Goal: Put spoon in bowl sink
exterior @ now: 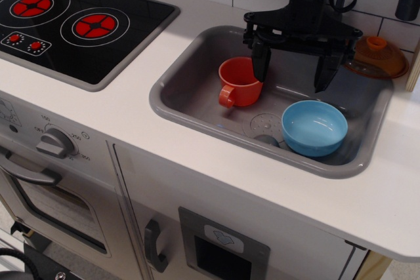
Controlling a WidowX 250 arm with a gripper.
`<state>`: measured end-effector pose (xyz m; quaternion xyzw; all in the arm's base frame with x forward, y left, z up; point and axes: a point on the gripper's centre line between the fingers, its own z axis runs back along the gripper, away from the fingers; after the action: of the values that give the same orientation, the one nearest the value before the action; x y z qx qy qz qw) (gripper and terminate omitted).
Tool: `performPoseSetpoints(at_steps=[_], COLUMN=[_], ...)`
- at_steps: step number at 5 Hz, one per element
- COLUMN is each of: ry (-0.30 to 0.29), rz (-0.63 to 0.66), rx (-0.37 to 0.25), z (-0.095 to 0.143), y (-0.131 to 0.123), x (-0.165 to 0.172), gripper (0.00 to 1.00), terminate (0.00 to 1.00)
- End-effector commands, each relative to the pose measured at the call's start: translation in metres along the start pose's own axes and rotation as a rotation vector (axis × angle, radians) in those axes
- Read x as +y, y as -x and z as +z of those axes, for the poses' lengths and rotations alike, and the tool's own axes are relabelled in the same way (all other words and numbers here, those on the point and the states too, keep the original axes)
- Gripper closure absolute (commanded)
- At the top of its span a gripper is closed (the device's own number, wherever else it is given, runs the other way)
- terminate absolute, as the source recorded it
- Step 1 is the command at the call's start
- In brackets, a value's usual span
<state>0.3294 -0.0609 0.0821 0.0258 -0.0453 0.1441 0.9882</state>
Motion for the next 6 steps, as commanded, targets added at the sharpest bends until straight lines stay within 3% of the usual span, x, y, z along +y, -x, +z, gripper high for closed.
performPoseSetpoints(at_steps=[1,2,3,5,6], ry=[0.0,0.045,0.013,0.09,0.09], rz=[0.0,-0.248,-0.498,-0.992,-1.234], rx=[0.0,0.069,0.024,-0.022,-0.059], z=[0.0,-0.003,-0.004,-0.014,-0.026], y=[0.0,-0.009,-0.013,-0.006,-0.001], x=[0.0,0.017,0.026,0.038,0.03], gripper=[0.0,0.0,0.0,0.0,0.0], terminate=[0.0,0.0,0.0,0.0,0.0])
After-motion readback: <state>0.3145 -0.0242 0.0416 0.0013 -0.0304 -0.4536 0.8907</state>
